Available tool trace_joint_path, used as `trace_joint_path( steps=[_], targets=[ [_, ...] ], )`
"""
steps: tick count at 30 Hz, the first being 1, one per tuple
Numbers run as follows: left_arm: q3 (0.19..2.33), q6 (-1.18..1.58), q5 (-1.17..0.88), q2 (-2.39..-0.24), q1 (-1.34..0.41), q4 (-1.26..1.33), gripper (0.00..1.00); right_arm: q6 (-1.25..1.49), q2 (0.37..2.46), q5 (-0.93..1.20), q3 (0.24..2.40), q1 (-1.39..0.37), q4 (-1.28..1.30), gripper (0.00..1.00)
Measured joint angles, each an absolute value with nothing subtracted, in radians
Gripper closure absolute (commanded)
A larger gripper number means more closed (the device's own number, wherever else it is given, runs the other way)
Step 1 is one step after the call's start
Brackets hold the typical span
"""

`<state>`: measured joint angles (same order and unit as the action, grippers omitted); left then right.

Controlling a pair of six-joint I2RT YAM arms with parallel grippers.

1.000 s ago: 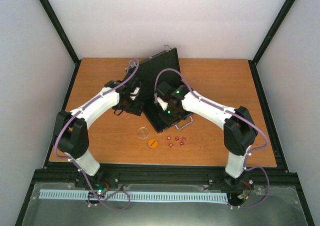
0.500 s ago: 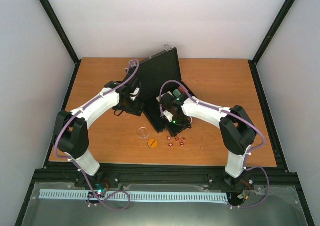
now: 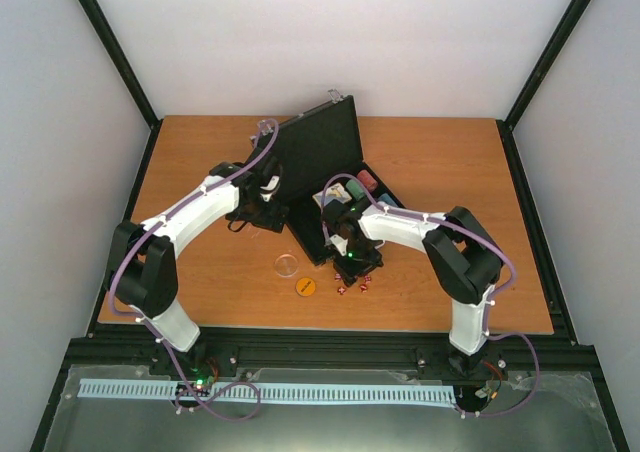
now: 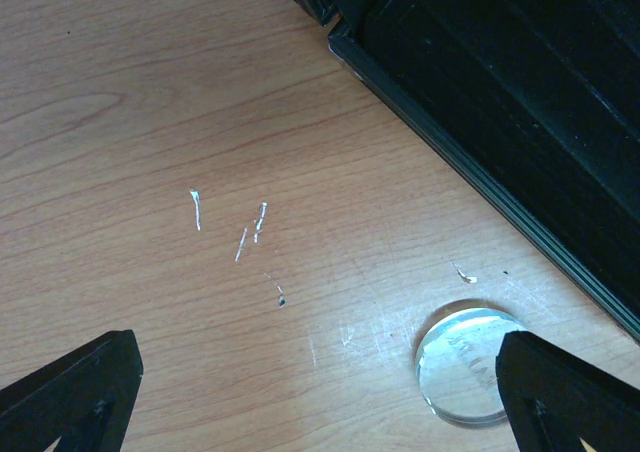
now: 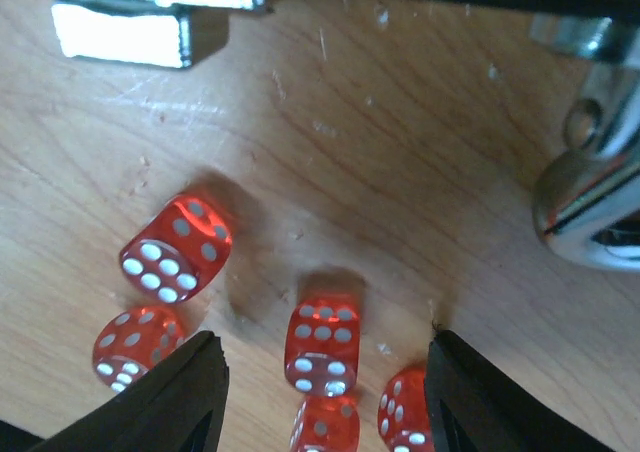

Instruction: Pack up texas hold em set

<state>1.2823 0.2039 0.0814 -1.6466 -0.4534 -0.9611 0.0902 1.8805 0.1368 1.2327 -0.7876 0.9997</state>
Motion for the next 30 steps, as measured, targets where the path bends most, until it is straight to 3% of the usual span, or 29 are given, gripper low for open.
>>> trace_joint_path(
  steps=[5,10,15,21,30],
  targets=[
    [1.282,0.204,0.082,-1.647,-0.453,-0.961,0.00,0.091,1.892,0.134,1.230,-0.788,0.989,0.55],
    [1.282,0.204,0.081,-1.647,-0.453,-0.961,0.00,0.096,1.895,0.131,1.230,-0.788,0.978,0.78],
    [1.282,0.204,0.081,-1.647,-0.453,-0.961,0.00,0.097,1.897,0.130,1.233,-0.788,0.976,0.94],
    [1.278,0.204,0.080,-1.646,-0.453,-0.960,0.00,0.093,1.901,0.127,1.288,-0.788,1.031,0.95],
    [1.261,0.204,0.073,-1.633,-0.453,-0.957,0.00,0.098,1.916,0.062,1.657,-0.765,1.134,0.97]
  ],
)
